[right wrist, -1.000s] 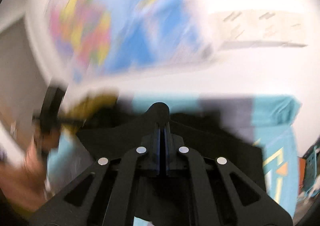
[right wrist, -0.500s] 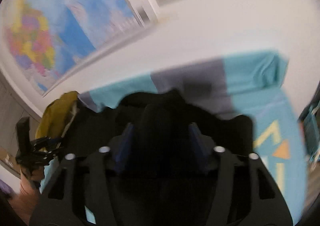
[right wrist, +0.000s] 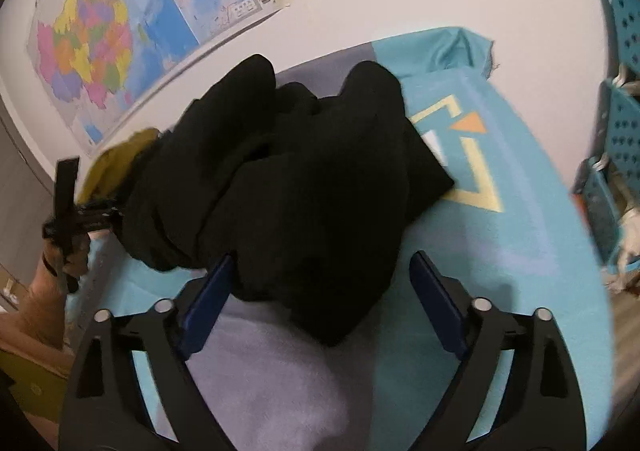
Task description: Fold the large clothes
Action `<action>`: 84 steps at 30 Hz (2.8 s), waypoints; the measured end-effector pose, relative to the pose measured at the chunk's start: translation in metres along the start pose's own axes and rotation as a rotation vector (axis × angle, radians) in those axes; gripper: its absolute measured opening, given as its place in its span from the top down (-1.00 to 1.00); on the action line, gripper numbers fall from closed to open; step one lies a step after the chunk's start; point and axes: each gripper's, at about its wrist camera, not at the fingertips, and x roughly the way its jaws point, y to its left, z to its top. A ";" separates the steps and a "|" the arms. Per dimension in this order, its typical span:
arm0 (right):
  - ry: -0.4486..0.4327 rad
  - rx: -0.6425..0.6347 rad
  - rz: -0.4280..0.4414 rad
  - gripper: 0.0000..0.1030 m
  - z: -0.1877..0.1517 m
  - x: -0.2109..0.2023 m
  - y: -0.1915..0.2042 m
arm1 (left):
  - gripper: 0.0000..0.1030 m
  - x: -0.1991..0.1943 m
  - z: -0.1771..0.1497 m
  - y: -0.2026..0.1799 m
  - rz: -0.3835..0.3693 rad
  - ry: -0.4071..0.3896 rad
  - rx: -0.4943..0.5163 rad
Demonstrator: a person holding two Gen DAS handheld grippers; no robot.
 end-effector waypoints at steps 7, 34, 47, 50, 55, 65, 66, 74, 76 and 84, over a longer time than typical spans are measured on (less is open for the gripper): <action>-0.192 -0.075 0.003 0.87 0.025 -0.067 0.029 | 0.89 -0.047 0.004 0.033 -0.022 -0.068 -0.155; 0.115 -0.288 -0.062 0.32 0.043 0.019 0.083 | -0.50 -0.050 0.019 -0.054 -0.131 -0.072 0.144; -0.068 -0.238 -0.166 0.89 0.096 0.032 0.074 | 0.76 -0.012 0.070 -0.047 0.090 -0.132 0.043; 0.101 -0.252 -0.234 0.83 0.080 0.078 0.058 | 0.78 0.020 0.066 -0.042 0.103 -0.038 0.028; 0.086 -0.192 -0.224 0.39 0.073 0.070 0.046 | 0.72 0.040 0.057 -0.026 0.069 -0.008 -0.030; -0.058 -0.194 -0.132 0.04 0.056 -0.004 0.063 | -0.18 -0.019 0.039 -0.040 0.080 -0.170 0.017; -0.062 -0.203 -0.135 0.04 0.053 -0.006 0.067 | -0.22 -0.023 0.036 -0.043 0.085 -0.179 0.023; -0.035 -0.222 -0.149 -0.02 0.040 0.008 0.074 | -0.36 -0.025 0.021 -0.058 0.131 -0.184 0.068; -0.003 -0.235 -0.165 0.00 0.037 0.019 0.071 | -0.43 -0.025 0.020 -0.059 0.142 -0.183 0.067; 0.024 -0.246 -0.190 0.86 0.040 0.041 0.067 | -0.46 -0.022 0.017 -0.056 0.135 -0.166 0.037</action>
